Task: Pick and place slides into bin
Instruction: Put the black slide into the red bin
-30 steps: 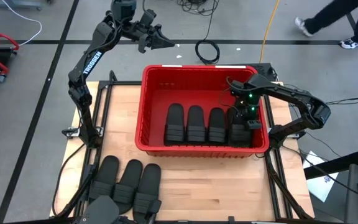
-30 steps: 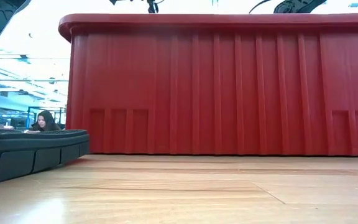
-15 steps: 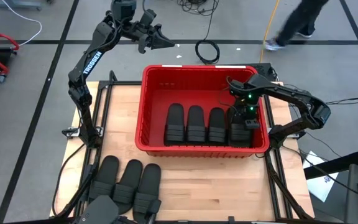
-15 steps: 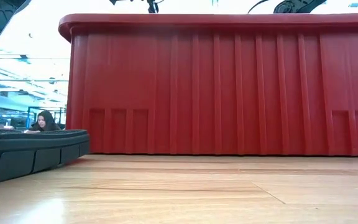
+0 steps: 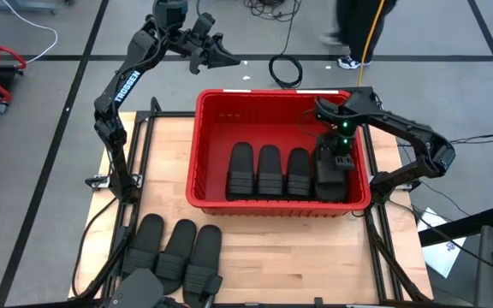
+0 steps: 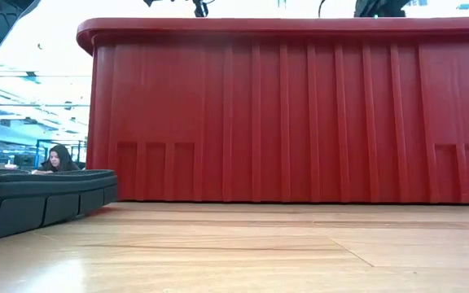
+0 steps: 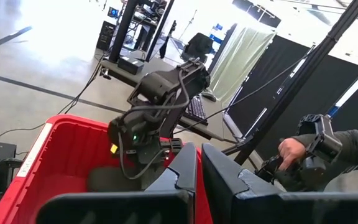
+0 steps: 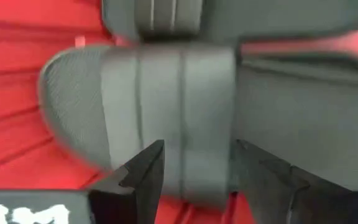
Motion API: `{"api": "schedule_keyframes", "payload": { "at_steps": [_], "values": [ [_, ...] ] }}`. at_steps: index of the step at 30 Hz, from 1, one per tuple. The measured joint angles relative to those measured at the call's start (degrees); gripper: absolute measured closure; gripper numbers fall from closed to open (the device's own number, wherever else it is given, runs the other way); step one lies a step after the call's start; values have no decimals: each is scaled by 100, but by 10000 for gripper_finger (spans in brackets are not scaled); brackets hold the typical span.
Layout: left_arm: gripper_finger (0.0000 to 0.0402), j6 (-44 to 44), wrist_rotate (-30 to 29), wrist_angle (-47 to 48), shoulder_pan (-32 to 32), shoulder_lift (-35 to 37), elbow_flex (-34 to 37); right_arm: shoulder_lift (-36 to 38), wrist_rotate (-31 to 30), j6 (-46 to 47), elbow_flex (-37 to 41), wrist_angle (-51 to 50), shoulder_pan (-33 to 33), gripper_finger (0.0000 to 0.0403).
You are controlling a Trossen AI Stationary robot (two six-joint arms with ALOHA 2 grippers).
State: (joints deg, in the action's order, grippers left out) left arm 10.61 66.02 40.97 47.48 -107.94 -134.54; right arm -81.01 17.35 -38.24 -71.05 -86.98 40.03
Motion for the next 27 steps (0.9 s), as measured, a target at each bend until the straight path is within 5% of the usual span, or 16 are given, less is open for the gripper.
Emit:
{"api": "schedule_keyframes", "payload": {
  "at_steps": [14, 18, 22, 27],
  "values": [
    [382, -44, 13, 0, -2, 0, 0, 0, 73, 594, -851, -2, 0, 228],
    [382, -409, 256, 17, 0, 22, 0, 178, 851, 906, -1561, 575, 2, 264],
    [382, -1978, 265, 771, 0, 385, 7, 1035, 2507, 1328, -1855, 2466, 1, 325],
    [383, -4181, -902, 2571, -122, 1144, -4, 2207, 2259, 2788, -1464, 4451, 0, 396]
  ]
}}
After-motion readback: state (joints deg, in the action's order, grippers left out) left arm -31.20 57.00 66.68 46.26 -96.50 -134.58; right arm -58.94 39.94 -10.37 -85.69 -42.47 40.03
